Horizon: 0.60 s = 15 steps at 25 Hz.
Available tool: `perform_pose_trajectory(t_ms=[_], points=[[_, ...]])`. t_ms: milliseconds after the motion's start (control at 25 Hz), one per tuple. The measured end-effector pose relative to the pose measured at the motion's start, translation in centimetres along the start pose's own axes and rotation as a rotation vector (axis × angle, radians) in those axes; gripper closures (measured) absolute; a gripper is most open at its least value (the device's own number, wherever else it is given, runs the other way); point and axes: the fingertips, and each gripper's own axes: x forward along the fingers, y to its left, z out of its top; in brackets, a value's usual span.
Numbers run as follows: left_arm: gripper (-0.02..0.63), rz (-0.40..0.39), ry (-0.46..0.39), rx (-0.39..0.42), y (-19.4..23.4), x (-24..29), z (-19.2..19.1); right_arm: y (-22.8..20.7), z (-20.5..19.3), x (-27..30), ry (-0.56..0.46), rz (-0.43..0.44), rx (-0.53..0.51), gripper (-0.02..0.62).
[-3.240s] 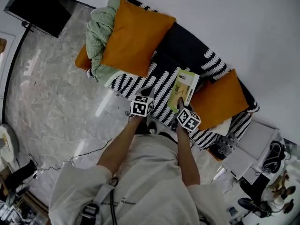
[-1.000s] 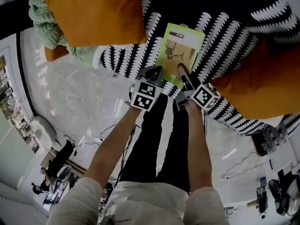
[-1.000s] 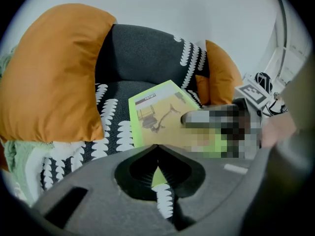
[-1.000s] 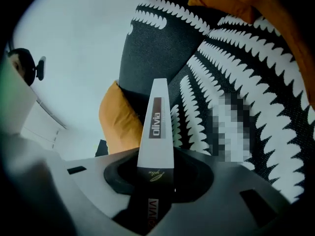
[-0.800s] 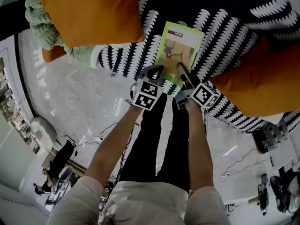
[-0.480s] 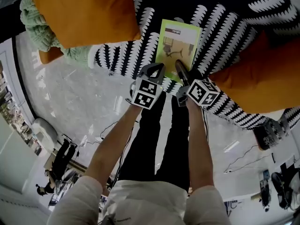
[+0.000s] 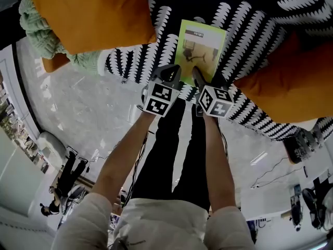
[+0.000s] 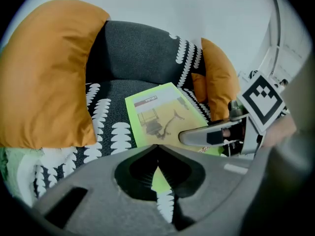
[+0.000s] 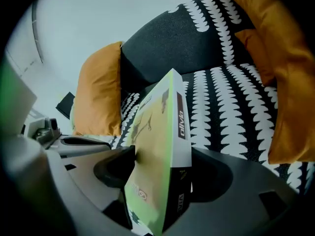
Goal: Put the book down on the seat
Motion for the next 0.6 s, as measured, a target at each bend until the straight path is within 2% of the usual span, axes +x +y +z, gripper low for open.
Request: perform_pose_trajectory(t_ms=[280, 600], points=[[0.597, -0.010, 0.006, 0.009, 1.3, 0.4, 0.8, -0.9, 0.3, 0.0, 0.012, -0.147, -0.027, 0.284], [0.597, -0.038, 0.022, 0.044, 0.9, 0.9, 1.2, -1.3, -0.4, 0.0, 0.052, -0.166, -0.051, 0.284]])
